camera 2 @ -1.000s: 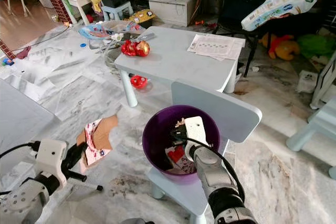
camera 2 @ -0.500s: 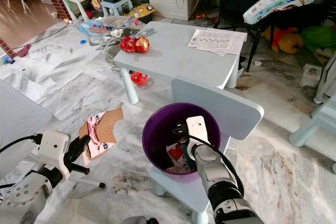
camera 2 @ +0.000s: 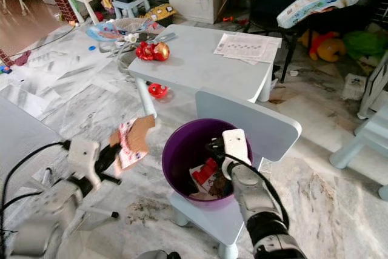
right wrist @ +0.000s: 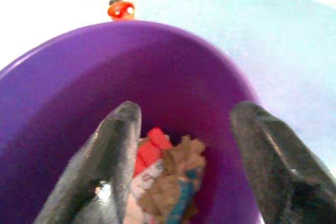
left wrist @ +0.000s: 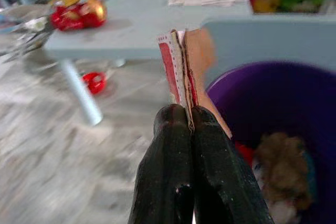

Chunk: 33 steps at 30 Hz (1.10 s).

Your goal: Picking trash to rubbish bin

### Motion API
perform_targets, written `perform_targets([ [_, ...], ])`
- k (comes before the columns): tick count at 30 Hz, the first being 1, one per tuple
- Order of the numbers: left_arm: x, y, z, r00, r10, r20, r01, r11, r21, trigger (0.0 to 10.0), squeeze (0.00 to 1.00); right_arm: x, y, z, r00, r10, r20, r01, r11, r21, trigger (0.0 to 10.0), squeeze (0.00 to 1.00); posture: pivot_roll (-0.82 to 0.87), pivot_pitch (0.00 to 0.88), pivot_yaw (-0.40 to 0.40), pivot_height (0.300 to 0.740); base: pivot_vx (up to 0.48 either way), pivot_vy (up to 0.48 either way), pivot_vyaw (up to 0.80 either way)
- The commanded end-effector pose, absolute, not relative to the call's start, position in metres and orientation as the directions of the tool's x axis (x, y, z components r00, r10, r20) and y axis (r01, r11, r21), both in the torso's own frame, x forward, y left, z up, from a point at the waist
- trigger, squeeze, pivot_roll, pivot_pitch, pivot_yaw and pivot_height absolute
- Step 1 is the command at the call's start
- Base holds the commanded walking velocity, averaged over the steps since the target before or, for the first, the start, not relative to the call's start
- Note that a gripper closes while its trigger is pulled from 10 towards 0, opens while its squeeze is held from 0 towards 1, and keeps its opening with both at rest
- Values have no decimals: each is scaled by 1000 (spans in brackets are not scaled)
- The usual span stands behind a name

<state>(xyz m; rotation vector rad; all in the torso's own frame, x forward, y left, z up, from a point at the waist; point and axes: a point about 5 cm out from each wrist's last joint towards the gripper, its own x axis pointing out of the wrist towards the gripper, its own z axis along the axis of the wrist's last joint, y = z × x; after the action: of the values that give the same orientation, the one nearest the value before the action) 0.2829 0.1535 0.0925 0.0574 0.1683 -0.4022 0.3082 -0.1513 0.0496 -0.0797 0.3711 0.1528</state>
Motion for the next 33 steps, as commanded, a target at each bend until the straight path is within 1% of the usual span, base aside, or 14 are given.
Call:
perform_targets([
  [1,285,151,89,900,-394,-185,407,913,37,0,0,307,-147,56,918,162,-361,-194,979,-54,10000,1000,-70,67,95,740,0,0,0],
  [6,303,128,81,881,-437,-183,448,894,19,0,0,286,-157,76,898,236,-371,-261,965,-19,10000,988,-159,42,102,740,0,0,0],
  [7,306,125,80,878,-440,-186,450,893,15,0,0,282,-157,79,890,256,-378,-280,960,-10,10000,725,-173,39,102,740,0,0,0],
  [8,310,121,78,876,-444,-188,453,891,8,0,0,277,-158,83,881,276,-385,-297,955,4,10000,0,-181,37,102,740,0,0,0],
  [12,318,110,75,863,-465,-195,472,881,-10,706,0,261,-158,91,836,355,-418,-371,927,45,10000,0,-214,31,102,740,0,0,0],
  [15,324,100,70,848,-488,-205,493,869,-27,2510,0,244,-156,102,774,446,-449,-451,887,104,10000,0,-245,28,106,740,0,0,0],
  [17,329,92,68,842,-497,-212,496,866,-61,6549,0,230,-156,108,707,524,-475,-506,844,179,10000,0,-264,23,108,740,0,0,0],
  [18,331,90,67,841,-497,-213,492,867,-79,7451,0,225,-155,111,684,549,-480,-517,830,211,10000,0,-266,23,108,740,0,0,0],
  [19,334,87,67,841,-496,-217,485,868,-103,10000,0,220,-155,114,656,580,-483,-528,810,255,10000,0,-274,22,108,740,0,0,0],
  [28,335,70,62,813,-522,-258,506,852,-132,10000,0,202,-149,113,559,650,-515,-560,754,344,10000,0,-281,22,100,740,0,0,0],
  [29,334,66,60,803,-532,-269,511,847,-148,10000,506,200,-148,112,550,655,-519,-556,750,358,10000,0,-281,23,98,740,0,0,0],
  [30,334,66,60,803,-532,-269,511,847,-148,10000,506,200,-148,112,550,655,-519,-556,750,358,10000,0,-281,23,98,740,0,0,0],
  [31,333,62,58,792,-543,-278,519,839,-161,10000,1000,199,-147,111,543,652,-529,-559,751,351,10000,0,-280,23,97,740,0,0,0],
  [33,332,57,56,783,-551,-289,524,834,-170,10000,1000,199,-146,110,535,648,-541,-561,752,346,10000,0,-278,28,99,740,0,0,0],
])
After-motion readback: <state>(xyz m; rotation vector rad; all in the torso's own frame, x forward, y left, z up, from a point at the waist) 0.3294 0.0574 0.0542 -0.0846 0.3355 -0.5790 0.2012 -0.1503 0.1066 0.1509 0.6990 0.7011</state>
